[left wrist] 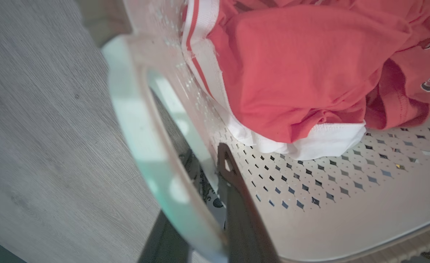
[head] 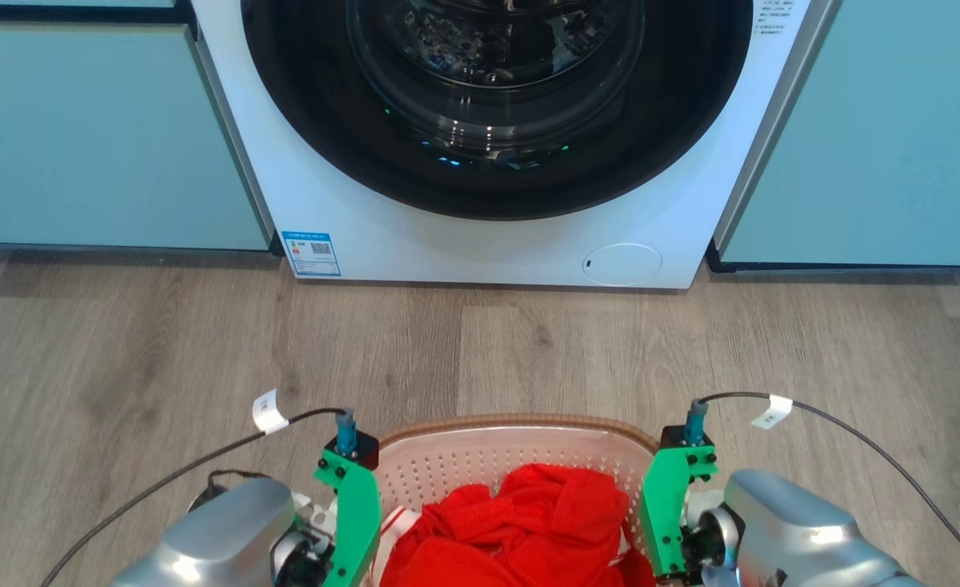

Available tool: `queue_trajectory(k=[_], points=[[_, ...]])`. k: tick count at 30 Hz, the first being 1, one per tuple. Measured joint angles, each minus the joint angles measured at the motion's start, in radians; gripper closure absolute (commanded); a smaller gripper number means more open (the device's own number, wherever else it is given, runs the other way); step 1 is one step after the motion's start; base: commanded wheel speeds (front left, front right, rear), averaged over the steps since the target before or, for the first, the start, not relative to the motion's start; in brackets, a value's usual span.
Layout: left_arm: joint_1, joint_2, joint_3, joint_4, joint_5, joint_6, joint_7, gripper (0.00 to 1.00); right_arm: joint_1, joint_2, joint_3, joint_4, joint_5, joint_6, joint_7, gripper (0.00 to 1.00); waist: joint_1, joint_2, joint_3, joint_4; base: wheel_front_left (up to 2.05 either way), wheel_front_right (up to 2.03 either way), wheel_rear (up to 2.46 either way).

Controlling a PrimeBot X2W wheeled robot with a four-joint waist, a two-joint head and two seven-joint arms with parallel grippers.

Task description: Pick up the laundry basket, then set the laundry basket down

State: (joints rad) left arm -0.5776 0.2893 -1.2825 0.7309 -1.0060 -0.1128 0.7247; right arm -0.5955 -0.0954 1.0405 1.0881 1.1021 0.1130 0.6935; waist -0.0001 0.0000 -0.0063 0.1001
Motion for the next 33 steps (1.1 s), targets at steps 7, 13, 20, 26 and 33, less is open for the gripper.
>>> queue_trajectory(k=[7,13,20,26,33], points=[[0.000,-0.002,0.000,0.004,0.000,0.000,-0.004,1.00,-0.017,0.000,0.021,0.007,0.016,0.000,0.000,1.00,0.0000,0.0000,0.001,0.001,0.00,0.00,0.00],[0.000,-0.003,0.000,0.005,0.000,0.000,-0.004,1.00,-0.017,0.000,0.030,0.012,0.027,0.000,-0.007,1.00,0.0000,0.0000,-0.001,0.001,0.00,0.00,0.00],[0.000,-0.005,0.000,0.009,0.000,0.000,-0.004,1.00,-0.017,0.001,0.041,0.014,0.042,0.000,-0.010,1.00,0.0000,0.0000,-0.003,0.001,0.00,0.00,0.00],[0.000,-0.007,0.000,0.012,0.000,0.000,-0.005,1.00,-0.018,0.001,0.055,0.021,0.053,0.000,-0.020,1.00,0.0000,0.0000,0.004,0.004,0.00,0.00,0.00],[-0.005,-0.008,0.001,0.016,0.000,0.000,-0.014,1.00,-0.042,0.001,0.064,0.027,0.059,0.000,-0.024,1.00,0.0000,0.0000,0.020,0.004,0.00,0.00,0.00]])
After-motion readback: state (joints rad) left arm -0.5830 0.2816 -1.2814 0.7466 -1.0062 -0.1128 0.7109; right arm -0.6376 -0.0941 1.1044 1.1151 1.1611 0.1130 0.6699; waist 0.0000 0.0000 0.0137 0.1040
